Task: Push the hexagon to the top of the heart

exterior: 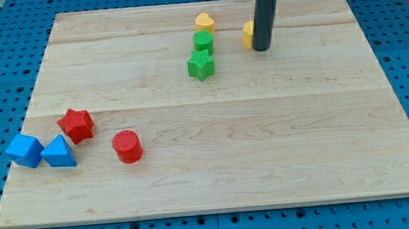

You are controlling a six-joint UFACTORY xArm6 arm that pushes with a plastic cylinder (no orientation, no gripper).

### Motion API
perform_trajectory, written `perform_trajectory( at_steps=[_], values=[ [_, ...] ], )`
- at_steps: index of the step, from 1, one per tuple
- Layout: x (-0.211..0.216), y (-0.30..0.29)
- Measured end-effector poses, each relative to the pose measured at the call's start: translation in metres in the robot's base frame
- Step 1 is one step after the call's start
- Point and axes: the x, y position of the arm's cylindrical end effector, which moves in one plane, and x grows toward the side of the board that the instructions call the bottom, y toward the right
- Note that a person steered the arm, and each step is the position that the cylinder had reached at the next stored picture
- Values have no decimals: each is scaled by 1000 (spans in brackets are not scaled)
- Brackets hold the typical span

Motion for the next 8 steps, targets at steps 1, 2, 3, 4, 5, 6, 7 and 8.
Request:
perform_trajectory(
  at_steps=[1, 2, 3, 4, 5, 6, 7, 8],
  values=[
    [-38, -12],
    [-59, 2],
    [-86, 44],
    [-81, -5],
    [-85, -26],
    [-93, -88],
    [-101, -86],
    [-123, -99]
  ],
)
